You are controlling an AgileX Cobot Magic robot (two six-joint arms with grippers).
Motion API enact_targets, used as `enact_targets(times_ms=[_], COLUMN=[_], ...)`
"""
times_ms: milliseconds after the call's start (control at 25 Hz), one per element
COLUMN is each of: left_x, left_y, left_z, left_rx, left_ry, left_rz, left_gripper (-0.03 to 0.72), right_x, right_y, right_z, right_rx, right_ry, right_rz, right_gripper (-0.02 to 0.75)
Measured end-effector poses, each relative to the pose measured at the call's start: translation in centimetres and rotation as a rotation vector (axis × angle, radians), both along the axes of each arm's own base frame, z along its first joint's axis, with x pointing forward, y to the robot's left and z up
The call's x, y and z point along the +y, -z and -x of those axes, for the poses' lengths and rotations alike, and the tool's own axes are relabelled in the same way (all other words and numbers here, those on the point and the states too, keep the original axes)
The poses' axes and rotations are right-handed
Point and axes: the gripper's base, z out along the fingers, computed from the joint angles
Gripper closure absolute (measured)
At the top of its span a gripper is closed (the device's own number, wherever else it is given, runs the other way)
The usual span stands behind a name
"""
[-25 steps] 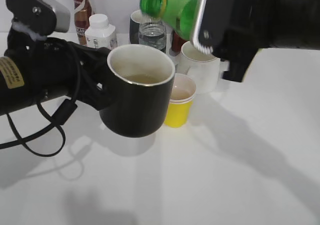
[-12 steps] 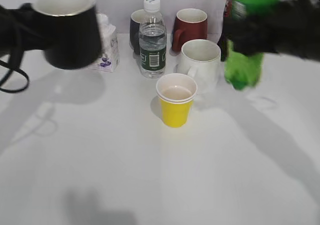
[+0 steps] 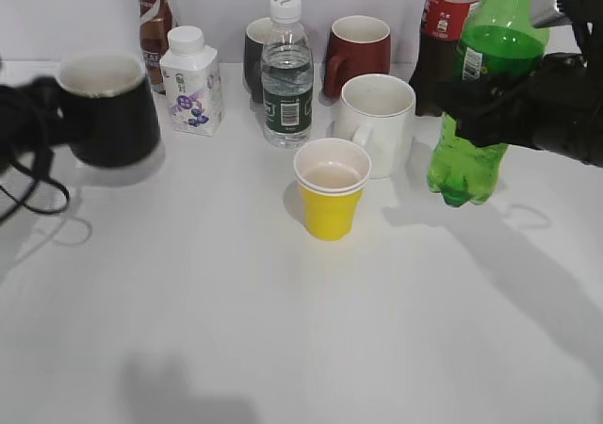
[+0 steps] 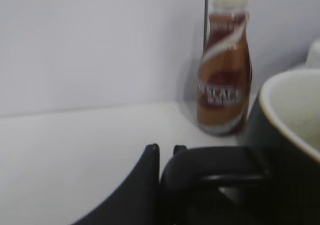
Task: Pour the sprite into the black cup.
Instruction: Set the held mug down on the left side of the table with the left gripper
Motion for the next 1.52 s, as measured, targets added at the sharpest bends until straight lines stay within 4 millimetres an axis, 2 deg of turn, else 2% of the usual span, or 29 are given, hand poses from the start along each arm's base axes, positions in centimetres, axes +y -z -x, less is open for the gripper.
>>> enact_targets(times_ms=[160, 320, 720, 960, 1280, 1400, 1520], left_x=[-0.1, -0.1, -0.1, -0.1, 0.3, 0.4, 0.6], left_y=[2.7, 3.9, 4.1, 4.3, 5.1, 5.0, 4.5], left_z=[-0.4, -0.4, -0.5, -0.4, 1.8, 2.8, 3.7], left_rx=[0.055, 0.085, 0.109, 0.124, 0.128, 0.124, 0.117], left_ry=[0.010, 0.009, 0.006, 0.003, 0.000, 0.000, 0.000], left_rz=[-0.016, -0.020, -0.011, -0.011, -0.011, -0.012, -0.011], left_gripper=[0.638, 0.638, 0.631, 0.558, 0.489, 0.448, 0.437], right_x=[0.1, 0.1, 0.2, 0.2, 0.2, 0.2, 0.1], right_y=[-0.3, -0.4, -0.5, -0.5, -0.5, -0.6, -0.7], right_z=[0.0, 0.0, 0.0, 0.0, 0.0, 0.0, -0.1], right_rx=[-0.027, -0.037, -0.047, -0.048, -0.048, -0.055, -0.073], right_ry=[-0.010, -0.015, -0.020, -0.020, -0.020, -0.023, -0.003], right_rz=[-0.014, -0.018, -0.022, -0.022, -0.023, -0.027, -0.021], right_gripper=[0.308, 0.308, 0.308, 0.308, 0.308, 0.308, 0.308])
